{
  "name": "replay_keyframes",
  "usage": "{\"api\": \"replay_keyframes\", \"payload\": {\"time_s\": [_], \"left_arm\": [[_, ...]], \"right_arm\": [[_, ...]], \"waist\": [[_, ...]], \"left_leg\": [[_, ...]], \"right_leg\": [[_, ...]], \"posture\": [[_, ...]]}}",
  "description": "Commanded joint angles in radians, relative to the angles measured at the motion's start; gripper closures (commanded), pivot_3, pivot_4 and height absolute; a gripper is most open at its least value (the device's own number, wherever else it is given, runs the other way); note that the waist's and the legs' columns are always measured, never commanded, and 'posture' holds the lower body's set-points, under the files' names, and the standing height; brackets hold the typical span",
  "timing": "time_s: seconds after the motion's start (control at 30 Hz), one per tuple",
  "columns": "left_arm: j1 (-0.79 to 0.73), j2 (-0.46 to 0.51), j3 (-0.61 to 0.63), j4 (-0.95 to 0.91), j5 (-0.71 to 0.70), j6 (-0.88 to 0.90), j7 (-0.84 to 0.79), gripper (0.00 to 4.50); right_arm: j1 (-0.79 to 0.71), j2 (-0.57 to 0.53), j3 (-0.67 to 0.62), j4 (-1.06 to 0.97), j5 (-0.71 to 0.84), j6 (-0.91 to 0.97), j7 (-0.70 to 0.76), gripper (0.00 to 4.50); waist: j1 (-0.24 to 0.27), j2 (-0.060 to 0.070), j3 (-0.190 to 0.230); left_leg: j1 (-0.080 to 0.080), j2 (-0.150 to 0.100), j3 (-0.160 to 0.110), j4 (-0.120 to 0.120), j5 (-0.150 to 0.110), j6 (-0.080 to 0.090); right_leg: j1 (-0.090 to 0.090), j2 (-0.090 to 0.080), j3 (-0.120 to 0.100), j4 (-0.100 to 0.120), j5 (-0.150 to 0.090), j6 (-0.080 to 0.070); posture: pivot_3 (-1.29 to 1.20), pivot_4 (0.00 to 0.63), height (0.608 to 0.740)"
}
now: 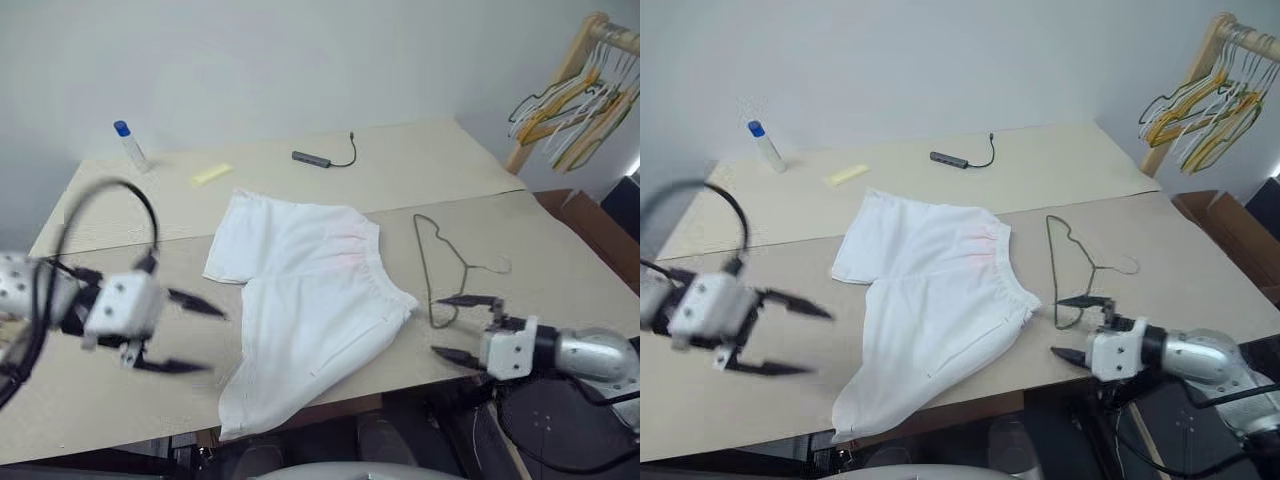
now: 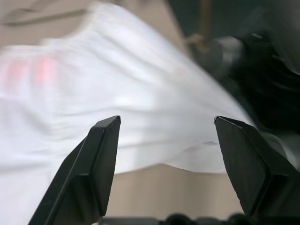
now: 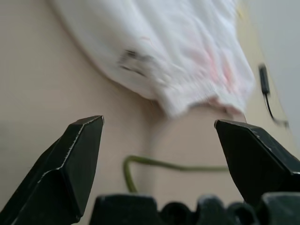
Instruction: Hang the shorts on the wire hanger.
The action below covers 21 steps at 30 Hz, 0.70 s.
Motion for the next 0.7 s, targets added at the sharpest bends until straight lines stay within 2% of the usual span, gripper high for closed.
{"api": "replay_keyframes", "payload": {"time_s": [0.03,0.13,0.2,0.3,0.5,0.63,0.7], "left_arm": [[-0.121,-0.068,0.014,0.022,-0.135,0.179,0.158,1.02],[-0.173,-0.114,-0.01,-0.005,-0.197,0.272,0.195,1.02],[-0.175,-0.129,-0.048,-0.032,-0.192,0.28,0.171,1.02],[-0.178,-0.151,-0.105,-0.044,-0.16,0.264,0.136,1.02],[-0.199,-0.203,-0.147,-0.02,-0.118,0.243,0.134,1.02],[-0.17,-0.213,-0.128,-0.031,-0.098,0.224,0.149,1.02],[-0.158,-0.22,-0.115,-0.039,-0.095,0.222,0.163,1.02]], "right_arm": [[0.019,0.009,-0.108,-0.137,0.12,0.395,-0.08,0.03],[-0.012,0.02,-0.088,-0.214,0.121,0.727,-0.133,0.03],[-0.084,0.053,-0.065,-0.231,0.158,0.96,-0.171,0.03],[-0.207,0.129,-0.034,-0.21,0.196,1.191,-0.187,0.03],[-0.371,0.232,0.01,-0.12,0.189,1.388,-0.189,0.03],[-0.39,0.223,0.052,-0.1,0.144,1.519,-0.224,0.84],[-0.382,0.228,0.022,-0.113,0.147,1.535,-0.23,1.57]], "waist": [[0.007,-0.001,0.0],[0.005,-0.002,-0.001],[0.002,-0.002,-0.001],[-0.003,-0.002,-0.001],[-0.007,-0.001,-0.001],[-0.006,-0.002,-0.002],[-0.003,-0.003,-0.002]], "left_leg": [[-0.001,0.0,0.0,0.0,0.0,0.0],[-0.003,0.0,0.0,0.0,-0.001,-0.002],[-0.006,0.0,0.0,0.0,-0.001,-0.002],[-0.007,0.0,0.0,0.001,-0.001,-0.002],[-0.009,0.0,0.0,0.001,-0.001,-0.002],[-0.017,-0.003,0.0,0.002,-0.001,-0.002],[-0.017,-0.002,0.0,0.002,-0.001,-0.002]], "right_leg": [[0.0,0.0,0.0,0.0,0.0,0.0],[-0.003,0.0,0.0,0.0,0.0,0.0],[-0.005,0.0,0.0,-0.001,0.001,0.0],[-0.006,0.0,0.0,-0.001,0.001,-0.001],[-0.008,0.0,0.0,-0.002,0.001,-0.001],[-0.016,-0.002,0.0,-0.001,0.006,-0.006],[-0.016,-0.001,0.0,-0.001,0.006,-0.006]], "posture": [[-0.2,0.0,0.74],[-0.21,0.0,0.74],[-0.22,0.0,0.74],[-0.23,0.0,0.74],[-0.23,0.0,0.74],[-0.2,0.0,0.74],[-0.2,0.0,0.74]]}}
